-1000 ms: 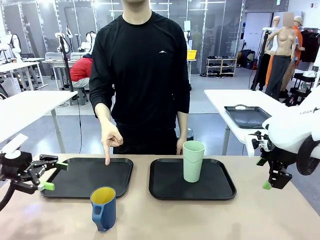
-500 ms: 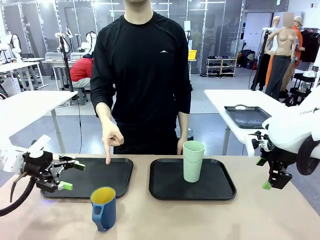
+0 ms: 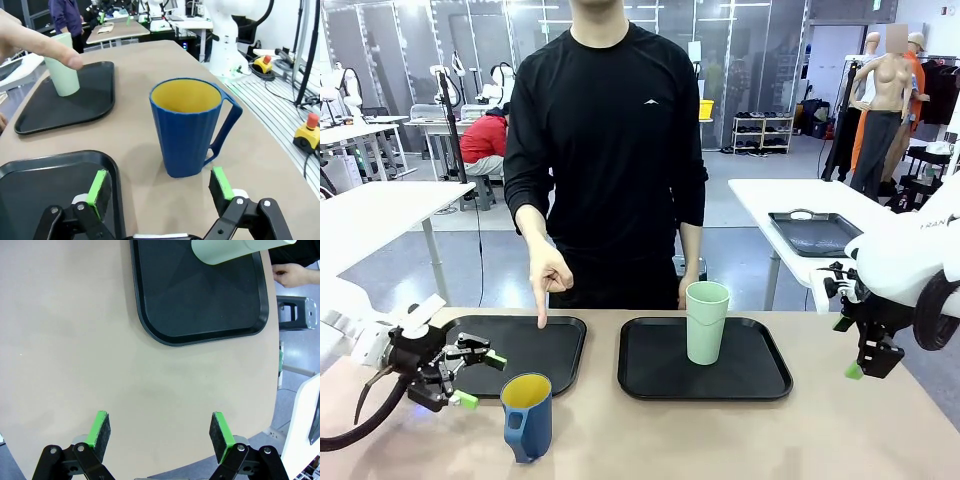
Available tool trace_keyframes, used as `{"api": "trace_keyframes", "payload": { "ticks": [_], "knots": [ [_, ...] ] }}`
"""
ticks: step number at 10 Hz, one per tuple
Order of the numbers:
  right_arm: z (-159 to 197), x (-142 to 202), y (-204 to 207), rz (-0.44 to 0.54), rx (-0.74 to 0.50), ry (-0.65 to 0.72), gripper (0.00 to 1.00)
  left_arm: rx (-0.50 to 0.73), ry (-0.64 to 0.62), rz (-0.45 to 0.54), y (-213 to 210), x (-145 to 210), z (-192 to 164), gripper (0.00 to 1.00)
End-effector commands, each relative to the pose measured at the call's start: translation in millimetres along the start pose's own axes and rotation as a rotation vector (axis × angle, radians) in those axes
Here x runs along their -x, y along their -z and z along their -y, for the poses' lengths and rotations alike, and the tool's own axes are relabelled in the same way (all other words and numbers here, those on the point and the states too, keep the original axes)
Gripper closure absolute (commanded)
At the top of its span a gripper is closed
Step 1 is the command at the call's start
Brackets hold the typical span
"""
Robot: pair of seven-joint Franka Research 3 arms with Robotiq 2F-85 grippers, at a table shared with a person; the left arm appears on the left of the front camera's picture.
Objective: Sort and store the cups by type.
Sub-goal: Pick up the Handle plastic cup and place it into the empty Flat Tray.
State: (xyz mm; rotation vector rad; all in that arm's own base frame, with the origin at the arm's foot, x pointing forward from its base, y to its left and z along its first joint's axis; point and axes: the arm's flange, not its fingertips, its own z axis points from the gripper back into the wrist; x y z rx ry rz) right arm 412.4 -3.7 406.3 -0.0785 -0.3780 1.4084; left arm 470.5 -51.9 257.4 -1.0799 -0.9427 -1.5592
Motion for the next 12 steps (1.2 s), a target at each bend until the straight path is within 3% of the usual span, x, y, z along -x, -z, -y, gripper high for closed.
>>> {"api": "trace_keyframes", "payload": {
  "ticks": [1,5,12],
  "knots": [
    [-1,-2,3,-0.016,0.012,0.02,0.0,-0.026,0.007,0.009,-6,-5,-2,0.0],
    [-1,-2,3,-0.016,0.012,0.02,0.0,-0.013,0.003,0.001,4,4,-7,0.0],
    [-1,-2,3,-0.016,0.012,0.02,0.0,0.058,0.001,0.076,41,8,-22,0.0]
  ]
}}
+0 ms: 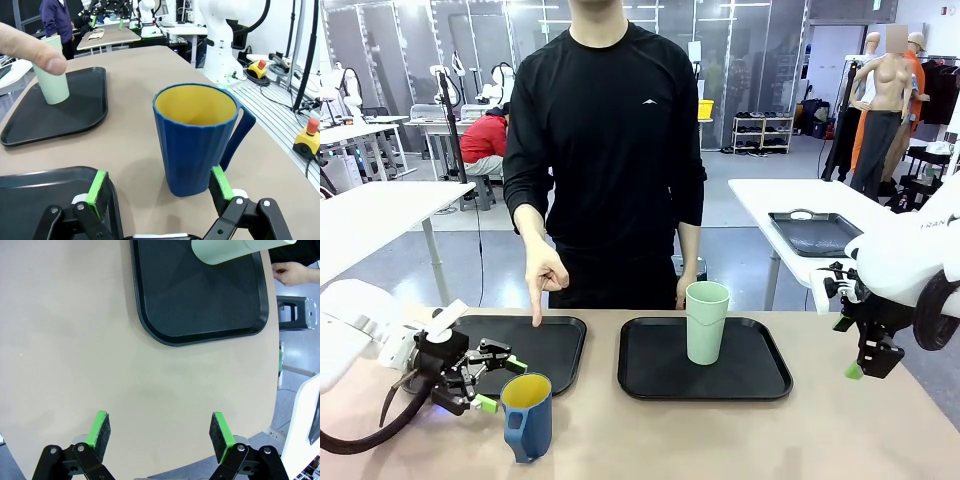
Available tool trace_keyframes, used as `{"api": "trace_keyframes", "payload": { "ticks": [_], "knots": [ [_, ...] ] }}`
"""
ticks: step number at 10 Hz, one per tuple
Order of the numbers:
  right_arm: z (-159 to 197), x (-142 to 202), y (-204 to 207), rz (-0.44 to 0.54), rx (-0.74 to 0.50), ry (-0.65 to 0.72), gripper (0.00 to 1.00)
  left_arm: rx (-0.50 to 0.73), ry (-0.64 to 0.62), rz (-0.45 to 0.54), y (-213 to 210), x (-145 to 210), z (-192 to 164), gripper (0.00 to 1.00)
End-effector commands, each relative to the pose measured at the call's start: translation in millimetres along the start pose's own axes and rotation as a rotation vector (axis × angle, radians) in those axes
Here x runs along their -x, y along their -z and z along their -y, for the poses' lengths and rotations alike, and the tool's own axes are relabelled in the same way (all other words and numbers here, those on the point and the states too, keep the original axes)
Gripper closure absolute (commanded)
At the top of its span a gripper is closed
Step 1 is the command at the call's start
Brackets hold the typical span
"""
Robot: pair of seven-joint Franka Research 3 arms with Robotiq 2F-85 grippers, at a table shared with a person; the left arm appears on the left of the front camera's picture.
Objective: Sort and store the cups by type.
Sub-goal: Pick up the Handle plastic cup and place it into the empty Flat Tray.
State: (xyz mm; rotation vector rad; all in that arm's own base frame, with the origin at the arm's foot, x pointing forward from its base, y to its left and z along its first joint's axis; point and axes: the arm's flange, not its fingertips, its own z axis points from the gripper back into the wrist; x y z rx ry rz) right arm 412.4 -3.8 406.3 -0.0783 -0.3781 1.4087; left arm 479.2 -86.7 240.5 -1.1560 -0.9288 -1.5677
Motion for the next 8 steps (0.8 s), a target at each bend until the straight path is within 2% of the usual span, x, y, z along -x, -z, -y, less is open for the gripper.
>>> {"api": "trace_keyframes", "payload": {
  "ticks": [1,8],
  "knots": [
    [-1,-2,3,-0.016,0.012,0.02,0.0,0.024,0.004,0.044,11,1,-8,0.0],
    [-1,-2,3,-0.016,0.012,0.02,0.0,0.094,0.018,0.089,42,-3,-3,0.0]
  ]
}}
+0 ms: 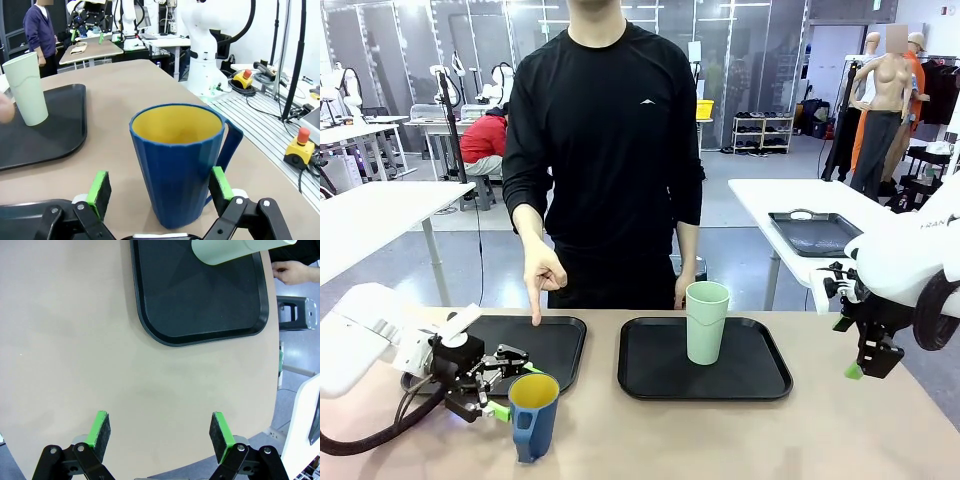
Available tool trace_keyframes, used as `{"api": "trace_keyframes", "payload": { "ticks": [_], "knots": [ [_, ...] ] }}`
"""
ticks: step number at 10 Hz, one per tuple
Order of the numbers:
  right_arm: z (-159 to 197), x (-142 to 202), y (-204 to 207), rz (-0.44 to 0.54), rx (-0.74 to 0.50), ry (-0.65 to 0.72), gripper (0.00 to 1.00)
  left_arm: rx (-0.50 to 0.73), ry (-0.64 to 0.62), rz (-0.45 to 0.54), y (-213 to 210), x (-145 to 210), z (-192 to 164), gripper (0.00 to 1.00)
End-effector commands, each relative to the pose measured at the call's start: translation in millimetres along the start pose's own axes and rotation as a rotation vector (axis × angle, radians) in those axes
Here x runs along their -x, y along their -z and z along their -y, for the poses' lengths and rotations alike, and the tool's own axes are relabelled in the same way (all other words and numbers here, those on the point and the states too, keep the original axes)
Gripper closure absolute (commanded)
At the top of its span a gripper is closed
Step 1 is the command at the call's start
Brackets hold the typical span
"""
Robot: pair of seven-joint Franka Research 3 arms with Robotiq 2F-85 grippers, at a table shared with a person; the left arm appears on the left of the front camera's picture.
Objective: Sort and store the cups by type.
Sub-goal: Pick up the Handle plastic cup and place it into the empty Flat Tray.
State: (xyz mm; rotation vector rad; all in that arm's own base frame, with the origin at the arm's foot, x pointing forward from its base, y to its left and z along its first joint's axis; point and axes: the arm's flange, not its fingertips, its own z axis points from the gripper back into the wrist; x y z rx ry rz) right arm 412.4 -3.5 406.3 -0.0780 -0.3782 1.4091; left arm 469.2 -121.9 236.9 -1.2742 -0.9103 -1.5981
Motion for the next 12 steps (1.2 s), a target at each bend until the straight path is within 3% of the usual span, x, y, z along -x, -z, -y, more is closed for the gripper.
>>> {"api": "trace_keyframes", "payload": {
  "ticks": [1,12],
  "knots": [
    [-1,-2,3,-0.016,0.012,0.021,0.0,0.013,0.004,0.024,7,4,-3,0.0],
    [-1,-2,3,-0.016,0.012,0.021,0.0,0.171,-0.023,0.072,30,17,1,0.0]
  ]
}}
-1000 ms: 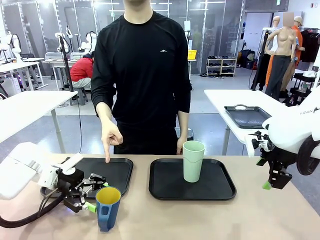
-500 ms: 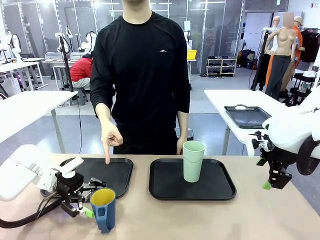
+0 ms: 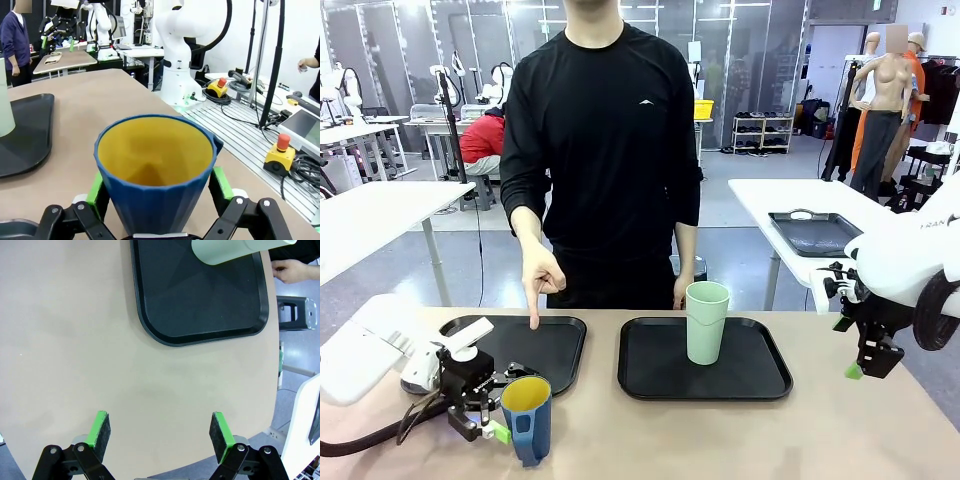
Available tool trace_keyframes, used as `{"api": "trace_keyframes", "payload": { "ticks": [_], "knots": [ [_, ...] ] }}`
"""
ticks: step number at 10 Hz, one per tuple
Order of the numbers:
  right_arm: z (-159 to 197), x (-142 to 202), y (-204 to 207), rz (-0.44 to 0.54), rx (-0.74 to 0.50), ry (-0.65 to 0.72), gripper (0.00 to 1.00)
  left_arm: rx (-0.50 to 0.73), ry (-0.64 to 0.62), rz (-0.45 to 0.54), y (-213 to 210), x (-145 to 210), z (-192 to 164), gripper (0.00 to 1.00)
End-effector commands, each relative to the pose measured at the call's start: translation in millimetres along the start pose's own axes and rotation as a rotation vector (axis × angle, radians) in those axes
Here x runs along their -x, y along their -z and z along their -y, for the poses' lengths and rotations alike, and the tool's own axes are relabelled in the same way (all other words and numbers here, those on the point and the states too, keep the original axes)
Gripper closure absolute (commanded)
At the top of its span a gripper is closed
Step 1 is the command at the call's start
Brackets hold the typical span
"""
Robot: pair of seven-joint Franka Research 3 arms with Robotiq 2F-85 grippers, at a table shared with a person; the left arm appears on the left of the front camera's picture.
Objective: Sort and store the cups by type.
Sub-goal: Pick up the Handle plastic cup and place it into the empty Flat Tray.
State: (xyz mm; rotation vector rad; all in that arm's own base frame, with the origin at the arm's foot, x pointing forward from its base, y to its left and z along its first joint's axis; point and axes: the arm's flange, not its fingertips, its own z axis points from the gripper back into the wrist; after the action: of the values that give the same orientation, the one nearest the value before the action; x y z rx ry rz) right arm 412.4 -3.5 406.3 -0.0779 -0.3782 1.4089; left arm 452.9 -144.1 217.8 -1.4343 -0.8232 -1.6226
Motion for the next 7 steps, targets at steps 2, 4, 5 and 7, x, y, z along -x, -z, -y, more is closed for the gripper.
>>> {"api": "trace_keyframes", "payload": {
  "ticks": [2,4,5,7],
  "knots": [
    [-1.0,-1.9,2.7,-0.016,0.012,0.021,0.0,0.052,0.023,0.024,0.6,5.5,-7.5,0.0],
    [-1.0,-1.9,2.7,-0.016,0.012,0.021,0.0,0.058,0.04,0.053,0.8,7.3,-6.4,0.0],
    [-1.0,-1.9,2.7,-0.016,0.012,0.021,0.0,0.076,0.041,0.075,1.7,9.3,-6.0,0.0],
    [-1.0,-1.9,2.7,-0.016,0.012,0.021,0.0,0.107,0.042,0.097,4.3,13.3,-5.5,0.0]
  ]
}}
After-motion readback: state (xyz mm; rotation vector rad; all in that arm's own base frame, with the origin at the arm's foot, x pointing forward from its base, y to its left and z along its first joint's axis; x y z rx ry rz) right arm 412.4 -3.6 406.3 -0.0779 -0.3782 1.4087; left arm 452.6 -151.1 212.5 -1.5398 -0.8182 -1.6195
